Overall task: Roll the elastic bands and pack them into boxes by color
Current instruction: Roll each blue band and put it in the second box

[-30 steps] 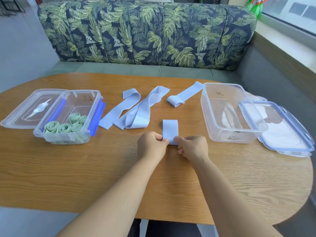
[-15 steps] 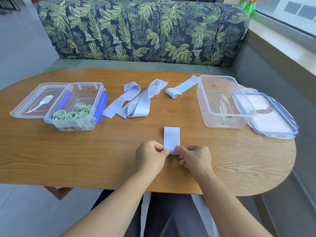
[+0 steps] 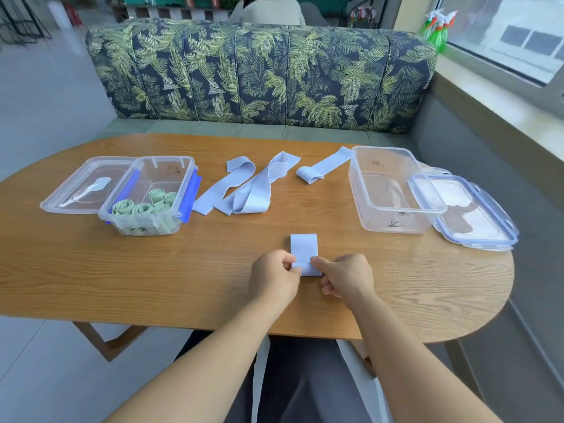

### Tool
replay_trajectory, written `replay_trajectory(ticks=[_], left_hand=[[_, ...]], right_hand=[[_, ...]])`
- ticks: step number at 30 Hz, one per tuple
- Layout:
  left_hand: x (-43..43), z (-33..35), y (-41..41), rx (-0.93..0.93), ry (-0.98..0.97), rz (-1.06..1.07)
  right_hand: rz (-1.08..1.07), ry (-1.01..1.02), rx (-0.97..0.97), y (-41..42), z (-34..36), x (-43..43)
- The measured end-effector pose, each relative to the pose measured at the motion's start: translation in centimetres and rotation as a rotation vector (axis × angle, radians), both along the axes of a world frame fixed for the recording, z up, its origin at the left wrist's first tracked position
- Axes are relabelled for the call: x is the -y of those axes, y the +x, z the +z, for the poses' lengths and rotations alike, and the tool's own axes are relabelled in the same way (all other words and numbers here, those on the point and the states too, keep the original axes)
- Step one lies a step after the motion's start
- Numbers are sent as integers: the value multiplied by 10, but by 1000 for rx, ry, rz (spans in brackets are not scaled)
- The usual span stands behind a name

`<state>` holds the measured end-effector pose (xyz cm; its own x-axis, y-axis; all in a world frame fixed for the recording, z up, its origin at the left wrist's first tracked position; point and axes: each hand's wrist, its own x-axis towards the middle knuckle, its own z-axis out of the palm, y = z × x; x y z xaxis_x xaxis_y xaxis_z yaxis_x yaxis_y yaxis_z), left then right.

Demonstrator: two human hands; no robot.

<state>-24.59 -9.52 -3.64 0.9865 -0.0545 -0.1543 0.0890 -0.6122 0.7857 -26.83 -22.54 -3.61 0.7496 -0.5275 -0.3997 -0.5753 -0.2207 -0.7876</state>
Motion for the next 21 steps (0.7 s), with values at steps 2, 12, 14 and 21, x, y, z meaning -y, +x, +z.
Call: replay_trajectory(ticks=[2, 12, 14, 21], left_hand=[[0, 2, 3, -14, 14, 6], [1, 12, 17, -149, -28, 28], [1, 12, 18, -164, -52, 44], [1, 3, 21, -208, -238, 139]], right_hand=[[4, -2, -25, 1, 1, 1], [-26, 189, 92, -10, -6, 6], [-25, 160, 84, -6, -9, 6], [-31, 234, 28, 3, -1, 11]])
